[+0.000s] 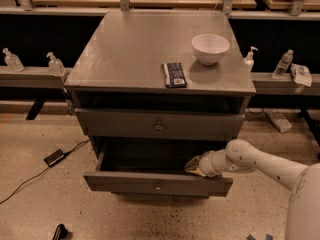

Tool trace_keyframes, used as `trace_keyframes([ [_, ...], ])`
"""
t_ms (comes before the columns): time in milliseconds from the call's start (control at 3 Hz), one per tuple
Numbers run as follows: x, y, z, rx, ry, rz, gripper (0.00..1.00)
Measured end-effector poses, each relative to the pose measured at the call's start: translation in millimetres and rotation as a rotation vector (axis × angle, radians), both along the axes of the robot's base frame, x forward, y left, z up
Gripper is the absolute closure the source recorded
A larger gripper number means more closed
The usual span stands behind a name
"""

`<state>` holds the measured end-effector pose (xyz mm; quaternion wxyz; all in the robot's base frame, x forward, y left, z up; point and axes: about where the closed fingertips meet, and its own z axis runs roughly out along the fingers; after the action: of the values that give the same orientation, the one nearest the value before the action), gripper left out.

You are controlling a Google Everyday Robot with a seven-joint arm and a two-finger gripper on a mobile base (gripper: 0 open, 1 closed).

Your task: Open middle drawer

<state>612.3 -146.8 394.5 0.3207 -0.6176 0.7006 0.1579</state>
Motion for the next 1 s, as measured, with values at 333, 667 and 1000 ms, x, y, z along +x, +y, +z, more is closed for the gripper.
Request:
trace_keyframes([
  [333,-0.1,0.0,1.4,0.000,0.000,0.000,1.00],
  [667,-37.7,-13.8,5.7,0.032,0.054,-0.044,1.00],
  [1000,-37.7,-15.1,6.2,0.035,0.060,-0.049,1.00],
])
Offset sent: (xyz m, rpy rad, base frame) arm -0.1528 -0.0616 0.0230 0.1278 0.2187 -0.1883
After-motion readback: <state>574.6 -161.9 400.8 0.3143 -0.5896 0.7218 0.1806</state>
